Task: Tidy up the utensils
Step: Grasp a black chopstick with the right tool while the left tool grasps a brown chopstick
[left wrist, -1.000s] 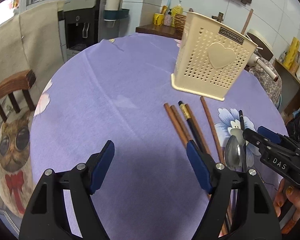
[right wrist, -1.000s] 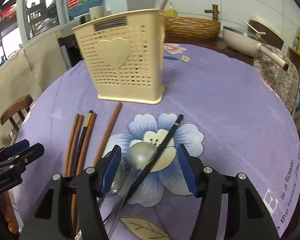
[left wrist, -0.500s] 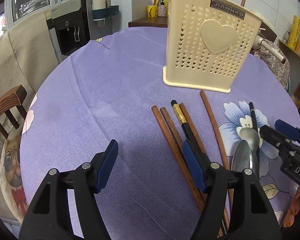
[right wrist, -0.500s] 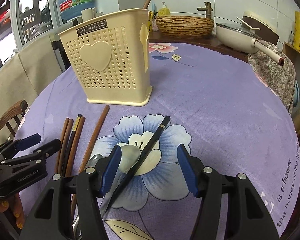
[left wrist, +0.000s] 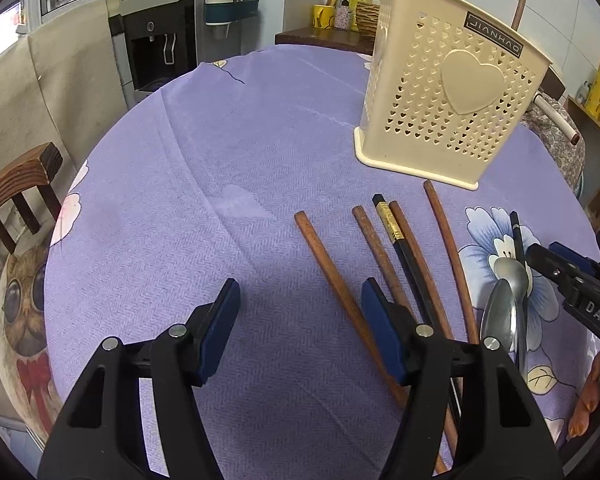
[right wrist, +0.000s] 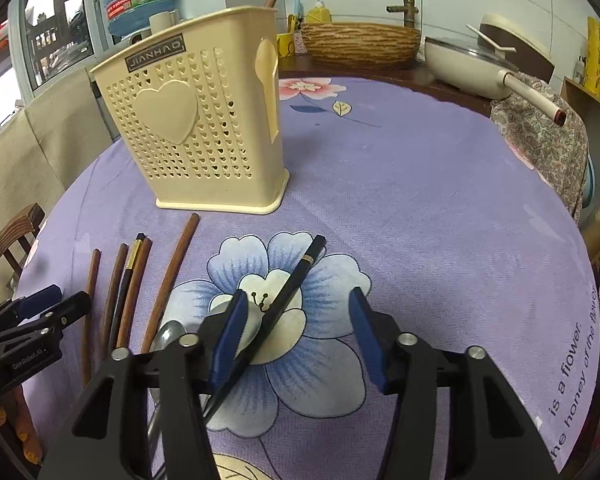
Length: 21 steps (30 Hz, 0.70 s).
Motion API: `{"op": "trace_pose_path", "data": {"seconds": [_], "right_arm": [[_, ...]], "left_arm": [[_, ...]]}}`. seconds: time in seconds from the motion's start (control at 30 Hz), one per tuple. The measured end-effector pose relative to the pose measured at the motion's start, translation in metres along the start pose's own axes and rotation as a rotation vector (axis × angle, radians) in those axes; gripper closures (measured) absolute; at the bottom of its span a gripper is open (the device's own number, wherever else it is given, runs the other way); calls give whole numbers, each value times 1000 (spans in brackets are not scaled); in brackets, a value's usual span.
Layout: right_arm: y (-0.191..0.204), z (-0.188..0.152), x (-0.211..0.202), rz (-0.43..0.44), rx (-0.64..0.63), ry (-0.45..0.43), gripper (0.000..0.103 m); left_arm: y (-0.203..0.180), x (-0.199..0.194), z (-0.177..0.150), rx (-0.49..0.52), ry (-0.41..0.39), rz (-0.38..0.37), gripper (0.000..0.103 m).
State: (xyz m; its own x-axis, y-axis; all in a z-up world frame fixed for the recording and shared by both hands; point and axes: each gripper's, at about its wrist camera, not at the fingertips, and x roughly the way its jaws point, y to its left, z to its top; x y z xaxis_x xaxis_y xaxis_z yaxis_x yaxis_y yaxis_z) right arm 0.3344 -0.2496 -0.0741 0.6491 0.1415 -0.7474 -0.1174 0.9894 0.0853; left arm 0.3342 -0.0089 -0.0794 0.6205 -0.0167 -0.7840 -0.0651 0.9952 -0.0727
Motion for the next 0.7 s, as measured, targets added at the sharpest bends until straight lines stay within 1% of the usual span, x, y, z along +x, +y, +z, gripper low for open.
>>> {"op": "trace_pose_path", "data": {"seconds": [0.07,0.1,0.27,0.37,0.47,0.7], "right_arm": [[1,4,7,6,17,25,65],[1,6,11,4,26,34,67],[1,12,25,-29,55,46,80],[4,16,30,-42,43,54,84],[14,18,35,-69,-21,51,88],[11,23,42,-35,-12,69,91]], "left_arm": [[-3,1,1,-1,3,1,44],[-5,2,2,1,5,0,45],[-8,5,5,7,11,5,49],[-9,6,6,19,14,10,52],[-11,8,8,36,13,28,59],[-11,10,9,64,10,45,67]]}}
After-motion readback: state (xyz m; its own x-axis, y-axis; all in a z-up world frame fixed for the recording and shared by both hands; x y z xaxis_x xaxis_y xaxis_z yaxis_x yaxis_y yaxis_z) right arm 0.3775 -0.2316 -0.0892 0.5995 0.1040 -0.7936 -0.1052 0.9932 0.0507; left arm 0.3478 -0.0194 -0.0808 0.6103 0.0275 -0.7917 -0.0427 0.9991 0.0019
